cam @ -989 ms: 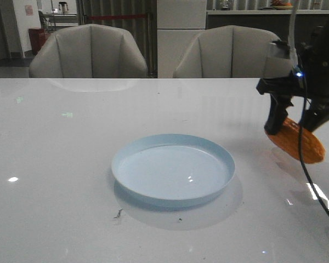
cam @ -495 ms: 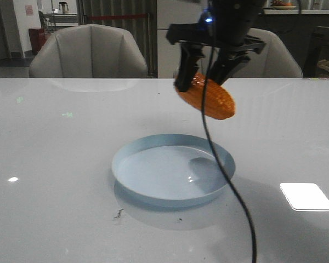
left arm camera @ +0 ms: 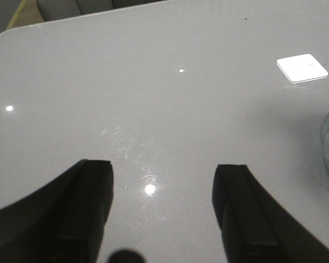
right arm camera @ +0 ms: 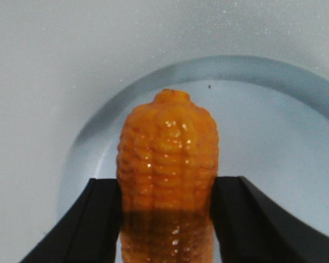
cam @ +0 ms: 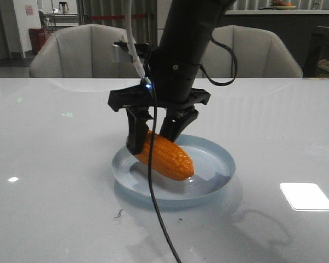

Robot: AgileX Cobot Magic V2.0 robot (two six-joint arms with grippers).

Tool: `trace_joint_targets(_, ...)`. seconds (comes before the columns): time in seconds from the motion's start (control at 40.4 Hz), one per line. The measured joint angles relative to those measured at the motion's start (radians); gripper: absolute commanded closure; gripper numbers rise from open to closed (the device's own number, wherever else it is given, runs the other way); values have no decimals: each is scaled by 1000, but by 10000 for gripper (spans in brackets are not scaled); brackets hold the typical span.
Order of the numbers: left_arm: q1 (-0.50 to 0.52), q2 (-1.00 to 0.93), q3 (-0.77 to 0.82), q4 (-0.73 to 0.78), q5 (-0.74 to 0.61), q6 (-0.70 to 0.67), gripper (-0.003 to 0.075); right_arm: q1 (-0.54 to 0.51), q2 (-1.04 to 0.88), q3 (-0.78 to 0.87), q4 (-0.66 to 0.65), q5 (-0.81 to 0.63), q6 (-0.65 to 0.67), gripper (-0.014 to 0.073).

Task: Place corn on plate with both arms
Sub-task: 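Lower the corn onto the plate and open the right gripper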

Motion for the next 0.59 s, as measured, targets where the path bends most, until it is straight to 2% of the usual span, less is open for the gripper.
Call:
trace_joint_targets(0.173,0,0,0,0,4,0,260,0,18,0,-68,-4,0,85)
trace_joint_targets(0.247,0,0,0,0,4,0,260,0,18,0,-78,-6,0,41)
trace_joint_targets(0.593,0,0,0,0,6,0,260,0,8,-62,-92,22,-2,38)
